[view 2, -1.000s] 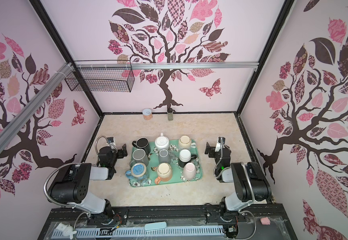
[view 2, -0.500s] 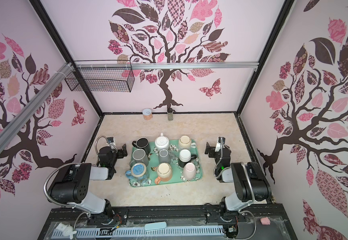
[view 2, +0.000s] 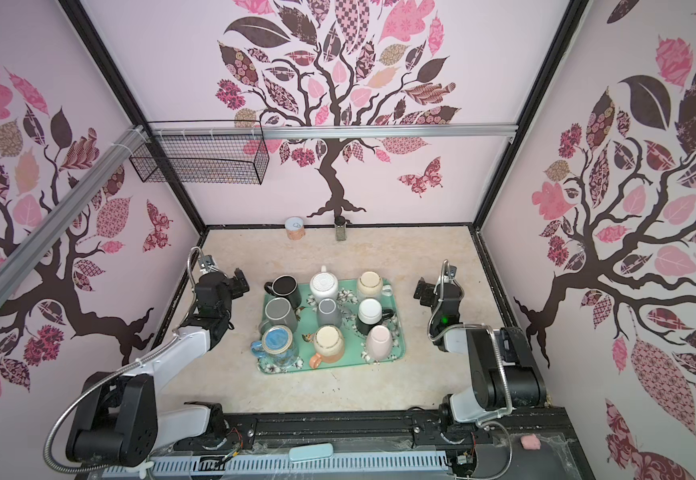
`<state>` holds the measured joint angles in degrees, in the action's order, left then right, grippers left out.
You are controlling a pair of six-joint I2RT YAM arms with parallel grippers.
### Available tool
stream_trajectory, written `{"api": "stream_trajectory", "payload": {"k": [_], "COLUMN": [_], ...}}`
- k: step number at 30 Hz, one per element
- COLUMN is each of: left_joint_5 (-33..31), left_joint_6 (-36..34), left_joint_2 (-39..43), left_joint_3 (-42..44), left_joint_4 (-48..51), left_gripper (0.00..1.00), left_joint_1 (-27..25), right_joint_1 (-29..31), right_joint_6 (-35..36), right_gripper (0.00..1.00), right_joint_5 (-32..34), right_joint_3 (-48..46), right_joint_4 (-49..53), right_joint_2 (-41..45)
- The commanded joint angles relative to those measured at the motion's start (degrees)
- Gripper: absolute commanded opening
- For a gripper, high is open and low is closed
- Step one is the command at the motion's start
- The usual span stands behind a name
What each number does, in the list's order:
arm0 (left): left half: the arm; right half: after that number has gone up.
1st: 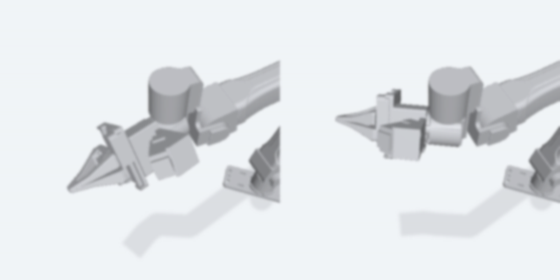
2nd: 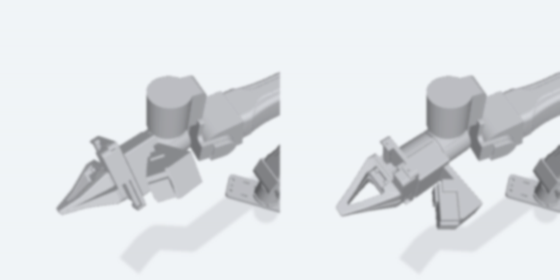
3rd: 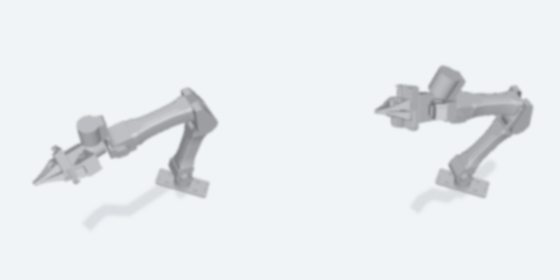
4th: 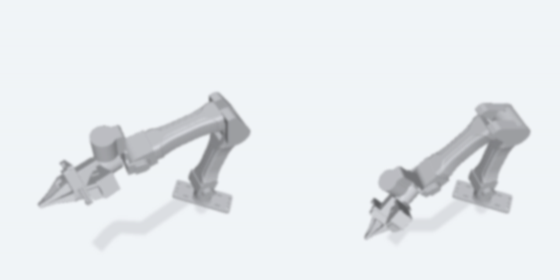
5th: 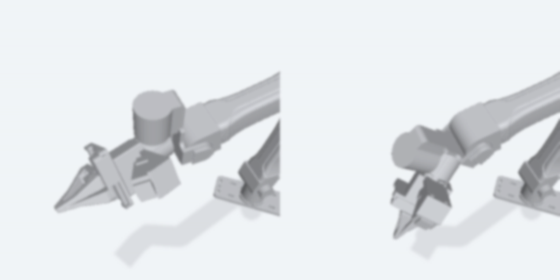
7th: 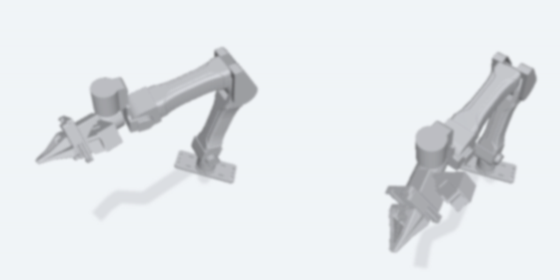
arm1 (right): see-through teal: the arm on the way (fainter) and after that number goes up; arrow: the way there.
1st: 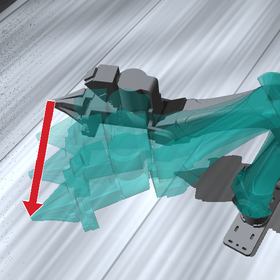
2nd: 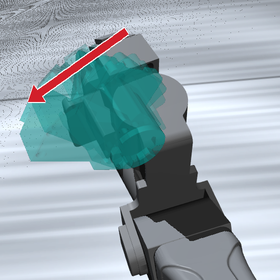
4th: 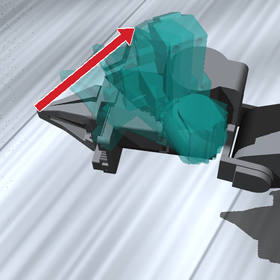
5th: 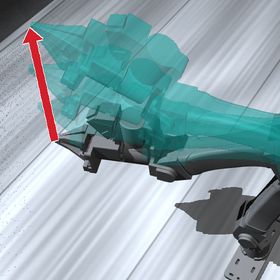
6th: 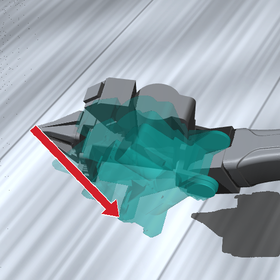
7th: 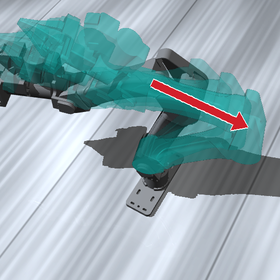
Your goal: Turn the mug right side up
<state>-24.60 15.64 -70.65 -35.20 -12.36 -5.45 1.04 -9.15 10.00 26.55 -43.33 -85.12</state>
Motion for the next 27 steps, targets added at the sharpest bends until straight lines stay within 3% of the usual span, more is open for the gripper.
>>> {"api": "stream_trajectory", "payload": {"k": [1,3,5,8,11,17,21,24,27], "left_joint_5": [-1.2,3.11,9.56,19.41,31.46,46.8,48.83,52.43,54.47], "left_joint_6": [14.03,19.28,22.26,24.12,27.59,30.65,30.73,30.29,29.52], "left_joint_2": [3.25,5.44,7.96,12.18,15.5,12.91,8.49,6.08,4.25], "left_joint_3": [-3.18,-3.08,-3.09,-2.09,0.71,4.18,5.34,5.57,5.07], "left_joint_4": [20.36,25.21,30.13,35.81,37.95,38.31,39.04,39.27,39.64], "left_gripper": [0.96,0.96,0.92,0.89,0.85,0.77,0.73,0.63,0.54], "left_joint_1": [0.05,0.63,2.09,4.14,8.19,8.88,9.89,12.72,13.52], "right_joint_1": [0.37,0.39,0.37,0.38,0.86,5.25,8.19,9.08,10.02], "right_joint_6": [-4.4,-11.93,-17.94,-21.28,-20.03,-18.35,-18.55,-20.82,-22.05], "right_gripper": [0.96,0.96,0.91,0.87,0.83,0.72,0.68,0.63,0.56], "right_joint_5": [1.71,2.19,-5.73,-18.46,-27.13,-24.83,-24.32,-30.92,-31.7], "right_joint_3": [8.24,14.5,18.67,21.59,21.24,13.08,10.82,6.76,3.93], "right_joint_4": [20.58,32.42,40.15,46.68,52.32,57.92,63.18,62.21,62.66], "right_joint_2": [1.88,0.79,-0.58,-2.26,-2.26,7.01,11.42,14.17,15.73]}}
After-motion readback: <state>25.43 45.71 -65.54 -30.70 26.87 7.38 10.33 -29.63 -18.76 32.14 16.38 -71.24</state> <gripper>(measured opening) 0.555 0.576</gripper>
